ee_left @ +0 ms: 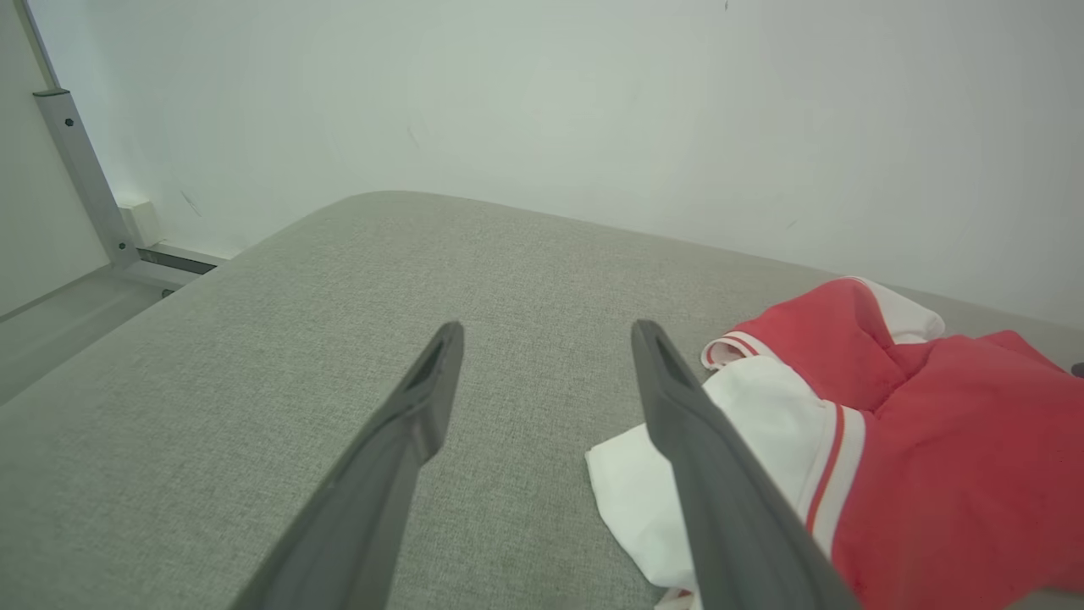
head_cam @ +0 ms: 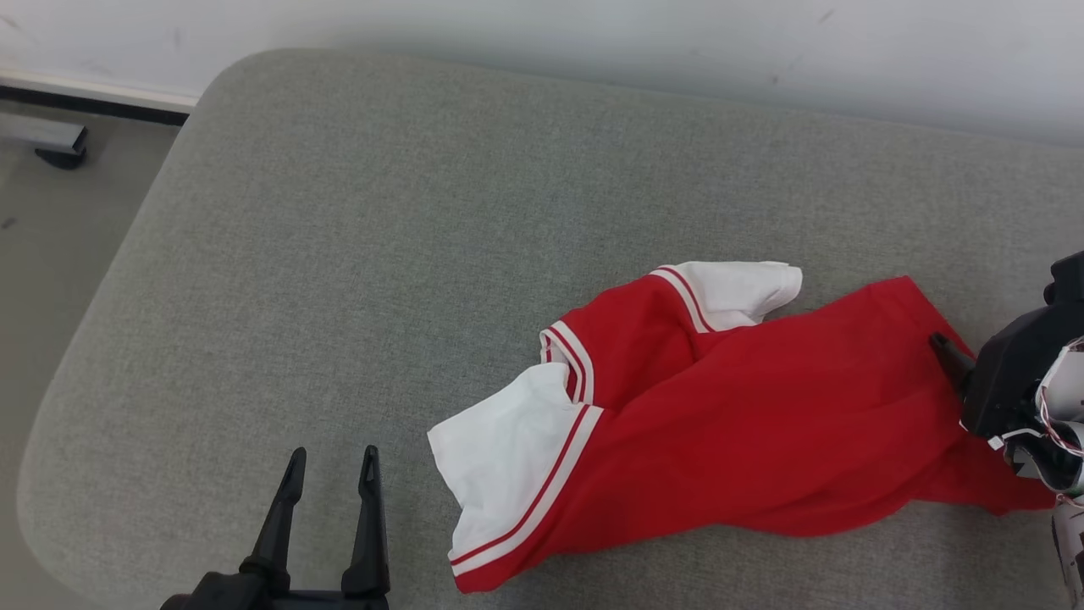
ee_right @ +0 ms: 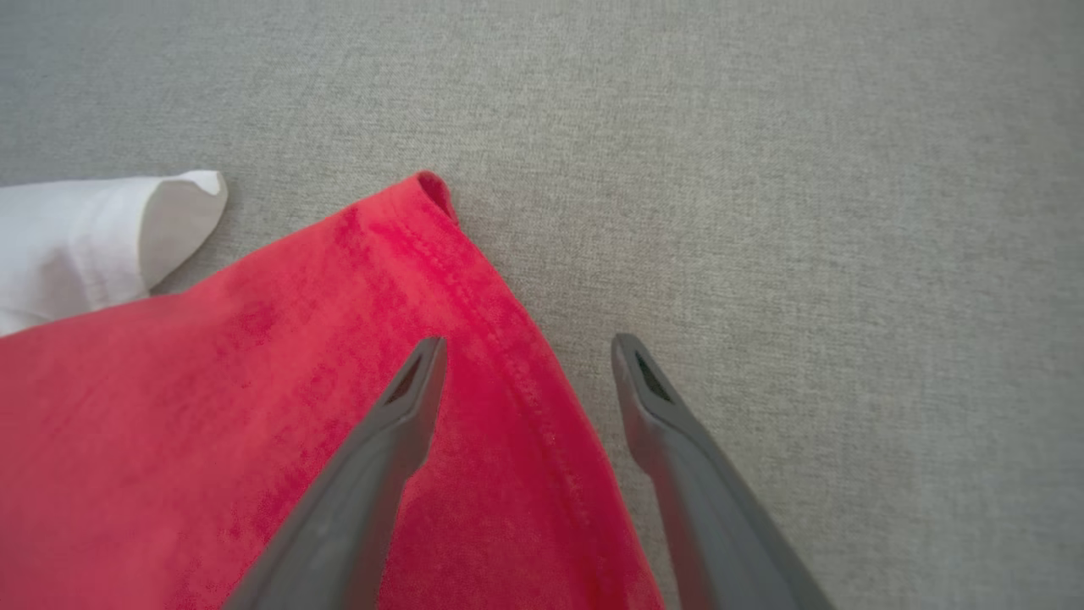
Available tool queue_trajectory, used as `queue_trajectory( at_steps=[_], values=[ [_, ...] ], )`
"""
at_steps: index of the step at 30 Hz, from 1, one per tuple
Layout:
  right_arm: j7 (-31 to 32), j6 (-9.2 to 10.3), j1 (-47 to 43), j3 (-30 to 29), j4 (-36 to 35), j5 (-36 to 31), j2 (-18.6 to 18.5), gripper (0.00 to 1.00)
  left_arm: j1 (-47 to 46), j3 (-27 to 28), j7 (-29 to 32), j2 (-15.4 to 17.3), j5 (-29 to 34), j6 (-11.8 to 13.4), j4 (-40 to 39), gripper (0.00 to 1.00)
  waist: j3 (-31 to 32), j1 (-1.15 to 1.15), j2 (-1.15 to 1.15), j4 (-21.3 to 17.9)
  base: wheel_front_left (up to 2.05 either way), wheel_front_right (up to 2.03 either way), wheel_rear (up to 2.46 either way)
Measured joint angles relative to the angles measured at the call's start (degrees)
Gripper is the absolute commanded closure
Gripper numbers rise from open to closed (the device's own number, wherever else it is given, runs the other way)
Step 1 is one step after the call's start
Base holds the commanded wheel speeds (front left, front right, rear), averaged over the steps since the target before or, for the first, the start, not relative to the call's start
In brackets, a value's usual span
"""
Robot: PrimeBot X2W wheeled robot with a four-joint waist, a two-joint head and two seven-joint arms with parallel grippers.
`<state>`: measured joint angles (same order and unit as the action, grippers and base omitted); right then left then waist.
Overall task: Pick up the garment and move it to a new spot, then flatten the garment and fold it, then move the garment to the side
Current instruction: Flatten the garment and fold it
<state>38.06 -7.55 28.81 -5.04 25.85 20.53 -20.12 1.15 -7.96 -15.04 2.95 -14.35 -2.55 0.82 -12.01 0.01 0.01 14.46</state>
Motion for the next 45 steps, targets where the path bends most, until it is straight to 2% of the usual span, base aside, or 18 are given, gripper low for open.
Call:
queue_trajectory(
  at_steps=[8, 9, 10, 11, 12, 22, 29, 33, 38, 45],
  values=[
    [-0.13, 0.0, 0.47, 1.9, 0.53, -0.45, -0.67, 0.0, -0.02, -0.13, 0.0, 0.0, -0.35, 0.25, -0.09, 0.0, -2.28, 0.0, 0.0, 2.01, 0.0, 0.0, 0.0],
    [-0.32, 0.0, 0.35, 2.18, 0.38, -0.45, -0.7, 0.05, -0.02, -0.02, 0.0, -0.01, -0.35, 0.3, -0.07, 0.0, -2.25, 0.0, 0.0, 1.98, 0.0, 0.0, 0.0],
    [-0.45, 0.0, 0.24, 2.35, 0.29, -0.44, -0.71, 0.25, -0.02, 0.08, 0.0, 0.0, -0.35, 0.34, -0.03, 0.0, -2.19, 0.0, 0.0, 1.87, 0.0, 0.0, 0.0],
    [-0.59, 0.0, 0.14, 2.41, 0.21, -0.43, -0.75, 0.82, -0.01, 0.13, 0.0, 0.0, -0.35, 0.36, 0.0, 0.0, -2.09, -0.01, 0.0, 1.71, 0.0, 0.0, 0.0],
    [-0.76, 0.0, 0.02, 2.43, 0.14, -0.43, -0.83, 1.0, -0.01, 0.18, 0.0, -0.01, -0.35, 0.36, 0.04, 0.0, -1.99, -0.01, 0.0, 1.55, 0.0, 0.0, 0.0],
    [-0.79, 0.0, -0.71, 2.45, 0.3, -0.57, -1.4, 1.0, -0.01, 0.64, 0.0, -0.01, -0.35, 0.02, 0.71, 0.0, -1.4, -0.01, 0.0, 0.53, 0.0, 0.0, 0.0],
    [-4.37, 0.0, -2.26, 3.01, -3.65, 0.73, -1.71, 1.0, 0.18, 1.54, 0.0, -0.01, -0.29, -0.32, 1.18, 0.0, -0.36, -0.01, -0.01, -0.1, 0.0, 0.0, 0.0],
    [-5.35, 0.0, -6.95, 2.08, -9.49, 3.22, -1.42, 1.0, 0.55, 2.31, 0.0, -0.01, -0.13, -0.41, 1.11, 0.0, 0.52, -0.02, -0.01, -0.97, 0.0, 0.0, 0.0],
    [-4.61, 0.0, -15.24, -1.26, -20.96, 5.28, -0.78, 1.0, 1.14, 3.39, 0.0, -0.01, -0.02, -0.47, 0.85, 0.0, 1.14, -0.02, -0.01, -3.01, 0.0, 0.0, 0.0],
    [-2.58, 0.0, -28.6, -6.1, -33.86, 6.15, 4.94, 1.0, 1.19, 4.37, 0.0, -0.02, -0.01, -0.6, 0.89, 0.0, 1.78, -0.02, -0.01, -6.36, 0.0, 0.0, 0.0]
  ],
)
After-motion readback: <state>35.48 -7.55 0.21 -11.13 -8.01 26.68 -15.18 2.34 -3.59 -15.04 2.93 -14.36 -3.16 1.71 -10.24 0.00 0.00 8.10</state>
